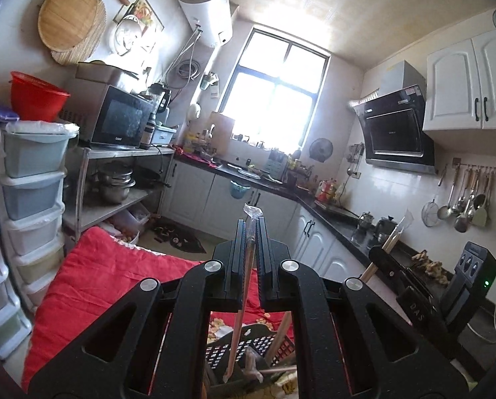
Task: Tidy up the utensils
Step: 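Lower both chopsticks into the basket and open both grippers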
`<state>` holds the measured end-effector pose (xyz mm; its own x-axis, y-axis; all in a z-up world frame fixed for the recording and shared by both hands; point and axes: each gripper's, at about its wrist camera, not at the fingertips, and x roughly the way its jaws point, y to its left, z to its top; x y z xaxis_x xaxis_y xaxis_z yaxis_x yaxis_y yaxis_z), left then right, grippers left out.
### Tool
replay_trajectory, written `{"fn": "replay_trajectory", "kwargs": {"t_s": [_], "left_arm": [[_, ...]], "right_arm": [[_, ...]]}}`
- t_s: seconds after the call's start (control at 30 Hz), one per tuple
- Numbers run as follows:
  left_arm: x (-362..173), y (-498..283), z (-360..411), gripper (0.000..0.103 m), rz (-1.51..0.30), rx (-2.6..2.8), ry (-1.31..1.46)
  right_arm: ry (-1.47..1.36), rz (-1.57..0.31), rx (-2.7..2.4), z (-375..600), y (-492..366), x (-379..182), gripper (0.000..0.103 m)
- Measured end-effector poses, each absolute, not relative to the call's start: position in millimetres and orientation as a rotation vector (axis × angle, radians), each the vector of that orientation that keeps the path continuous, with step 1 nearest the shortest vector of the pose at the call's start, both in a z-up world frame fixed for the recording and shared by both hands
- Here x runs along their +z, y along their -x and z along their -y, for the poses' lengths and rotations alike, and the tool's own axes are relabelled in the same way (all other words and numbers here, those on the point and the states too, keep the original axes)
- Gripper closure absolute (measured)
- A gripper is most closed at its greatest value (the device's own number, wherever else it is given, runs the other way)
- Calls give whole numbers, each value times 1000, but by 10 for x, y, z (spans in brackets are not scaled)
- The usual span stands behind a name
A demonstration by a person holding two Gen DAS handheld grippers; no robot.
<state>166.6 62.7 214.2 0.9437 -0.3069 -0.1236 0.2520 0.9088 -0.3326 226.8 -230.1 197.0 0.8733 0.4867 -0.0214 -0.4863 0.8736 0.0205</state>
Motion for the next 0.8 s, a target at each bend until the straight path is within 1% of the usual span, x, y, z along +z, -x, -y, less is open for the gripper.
{"fn": "replay_trajectory", "kwargs": {"t_s": [0.33, 0.8], "left_arm": [[1788, -1979, -481, 100, -229, -261, 304], [1430, -2163, -344, 100, -300, -258, 275]], "right_arm": [[-24, -88, 486, 2162, -2499, 1694, 97], [-16, -182, 476, 1981, -2652, 1364, 96]]}}
